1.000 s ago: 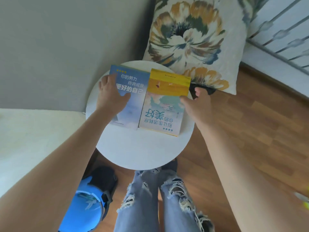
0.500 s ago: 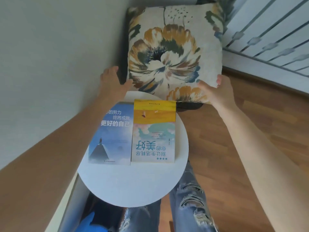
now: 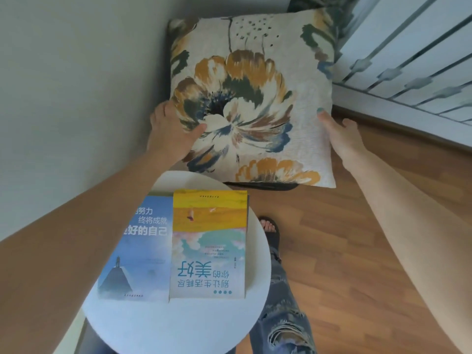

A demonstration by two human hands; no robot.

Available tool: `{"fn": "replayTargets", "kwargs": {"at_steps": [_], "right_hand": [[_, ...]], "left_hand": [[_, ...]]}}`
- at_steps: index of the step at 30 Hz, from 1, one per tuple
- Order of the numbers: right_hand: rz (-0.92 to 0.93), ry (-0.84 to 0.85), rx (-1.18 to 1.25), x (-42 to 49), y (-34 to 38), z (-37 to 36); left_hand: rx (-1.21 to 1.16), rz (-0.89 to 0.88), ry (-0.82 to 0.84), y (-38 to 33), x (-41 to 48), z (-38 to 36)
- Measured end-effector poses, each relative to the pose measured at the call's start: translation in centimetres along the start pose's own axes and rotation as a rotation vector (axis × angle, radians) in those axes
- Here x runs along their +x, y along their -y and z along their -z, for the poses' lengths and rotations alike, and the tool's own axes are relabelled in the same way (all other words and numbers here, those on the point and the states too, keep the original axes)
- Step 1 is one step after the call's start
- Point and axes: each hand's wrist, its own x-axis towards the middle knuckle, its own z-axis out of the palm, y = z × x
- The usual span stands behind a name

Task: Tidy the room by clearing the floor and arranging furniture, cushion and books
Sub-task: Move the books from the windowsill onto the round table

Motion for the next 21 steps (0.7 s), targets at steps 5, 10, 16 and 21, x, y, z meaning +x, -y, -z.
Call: {"fn": "replayTargets", "kwargs": {"at_steps": [5, 10, 16, 21], "right_hand": [[-0.146, 0.133, 0.106, 3.3, -1.2, 1.5], [-0.255, 0.29, 0.293, 5.0, -3.7, 2.7], [-0.282, 0.377, 0.491, 5.3, -8.1, 4.2], [-0.358, 0.521, 0.672, 5.0, -12.8, 3.2]], "left_hand": [[0.186, -0.165, 0.023, -5.8, 0.6, -1.9], [0.281, -0.348, 0.053, -11.6, 0.2, -4.7], [0.397, -0.625, 0.071, -17.7, -1.8, -9.3], [0.487, -0.725, 0.132, -20.7, -3.5, -12.7]]}}
